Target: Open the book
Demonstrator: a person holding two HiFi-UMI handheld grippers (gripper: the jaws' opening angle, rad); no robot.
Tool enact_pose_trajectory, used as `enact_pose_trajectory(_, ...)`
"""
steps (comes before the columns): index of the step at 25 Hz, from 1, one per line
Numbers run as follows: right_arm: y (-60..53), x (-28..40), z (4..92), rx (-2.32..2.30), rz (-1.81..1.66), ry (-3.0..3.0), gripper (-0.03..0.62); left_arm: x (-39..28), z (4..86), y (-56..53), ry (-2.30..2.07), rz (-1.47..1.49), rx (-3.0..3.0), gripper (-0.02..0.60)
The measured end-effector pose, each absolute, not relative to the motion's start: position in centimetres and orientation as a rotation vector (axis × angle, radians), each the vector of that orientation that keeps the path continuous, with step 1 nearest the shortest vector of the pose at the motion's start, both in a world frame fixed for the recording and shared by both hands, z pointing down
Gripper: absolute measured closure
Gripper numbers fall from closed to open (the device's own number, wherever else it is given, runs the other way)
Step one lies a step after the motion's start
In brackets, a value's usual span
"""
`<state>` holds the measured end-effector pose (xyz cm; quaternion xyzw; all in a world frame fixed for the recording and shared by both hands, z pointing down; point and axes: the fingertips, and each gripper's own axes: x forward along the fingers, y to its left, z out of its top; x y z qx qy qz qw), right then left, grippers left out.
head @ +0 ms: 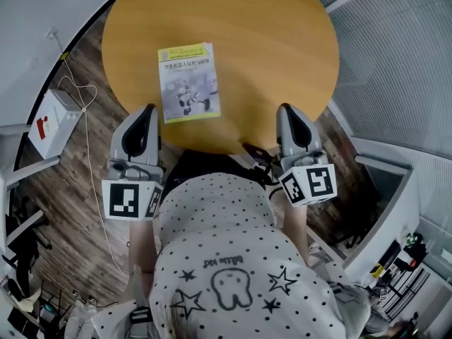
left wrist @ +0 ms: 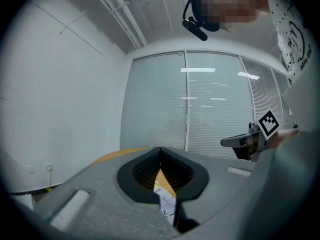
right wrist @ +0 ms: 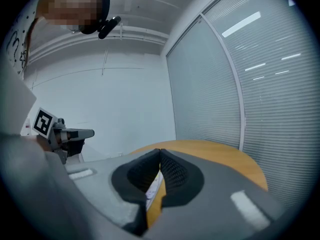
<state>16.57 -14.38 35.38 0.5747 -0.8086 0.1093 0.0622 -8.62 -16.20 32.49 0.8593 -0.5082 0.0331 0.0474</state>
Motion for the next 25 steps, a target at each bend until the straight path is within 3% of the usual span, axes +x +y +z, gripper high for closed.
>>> enact_pose_trajectory(25,-12.7,17.0,35.6,1.797,0.340,-2.383,0.591,-8.0,33.9,-15.9,-1.505,0.227,2.688,0.569)
